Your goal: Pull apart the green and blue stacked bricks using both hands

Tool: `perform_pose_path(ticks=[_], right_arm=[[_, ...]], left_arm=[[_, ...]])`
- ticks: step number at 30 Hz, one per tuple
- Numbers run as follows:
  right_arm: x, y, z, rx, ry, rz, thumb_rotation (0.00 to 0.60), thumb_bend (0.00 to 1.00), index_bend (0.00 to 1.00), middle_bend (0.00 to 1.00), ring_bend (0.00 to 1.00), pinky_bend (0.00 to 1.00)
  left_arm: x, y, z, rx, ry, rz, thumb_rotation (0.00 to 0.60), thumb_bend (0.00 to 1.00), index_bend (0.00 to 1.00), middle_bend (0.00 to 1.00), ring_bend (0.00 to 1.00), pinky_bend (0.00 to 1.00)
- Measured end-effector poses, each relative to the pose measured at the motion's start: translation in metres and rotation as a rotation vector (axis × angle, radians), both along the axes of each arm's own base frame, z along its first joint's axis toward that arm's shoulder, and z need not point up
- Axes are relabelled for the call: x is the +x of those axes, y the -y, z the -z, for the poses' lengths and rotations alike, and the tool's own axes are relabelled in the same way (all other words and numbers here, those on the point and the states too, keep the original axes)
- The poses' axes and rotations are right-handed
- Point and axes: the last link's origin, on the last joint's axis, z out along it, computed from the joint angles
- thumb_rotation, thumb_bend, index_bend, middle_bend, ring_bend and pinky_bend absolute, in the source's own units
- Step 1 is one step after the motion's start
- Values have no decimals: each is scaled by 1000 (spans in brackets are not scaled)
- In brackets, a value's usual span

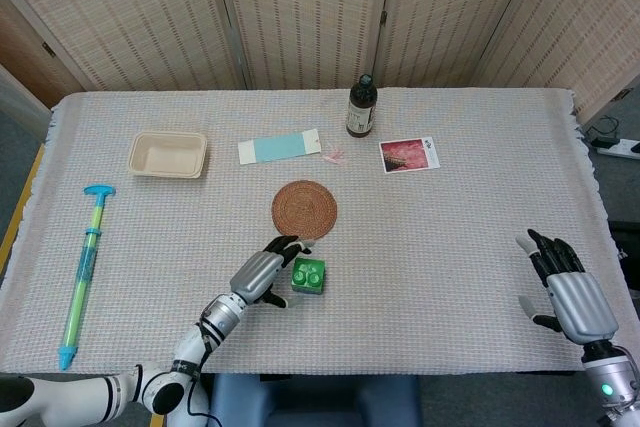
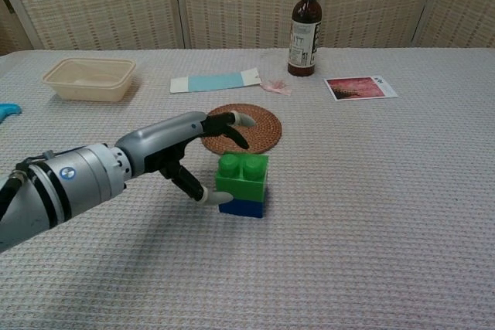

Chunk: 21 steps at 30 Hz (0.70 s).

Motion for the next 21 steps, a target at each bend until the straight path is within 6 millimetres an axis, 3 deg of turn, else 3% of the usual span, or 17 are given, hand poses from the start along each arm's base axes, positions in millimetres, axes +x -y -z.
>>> perform_pose_path(ticks=[8, 15, 21], right_arm=[[1, 0, 0, 6, 6, -6, 600, 407, 0, 0, 0, 0], [0, 1, 0, 12, 5, -10, 600, 408, 0, 0, 0, 0], [-1, 1, 2, 22, 6, -8, 600, 408, 0, 0, 0, 0]], left_arm=[[-5, -4, 8, -19, -5, -10, 600, 286, 177, 306, 7, 0], [-11, -9, 14, 9, 1, -15, 600, 305, 341, 461, 110, 0], [-10, -9, 13, 40, 55, -23, 600, 312, 418, 527, 135, 0]])
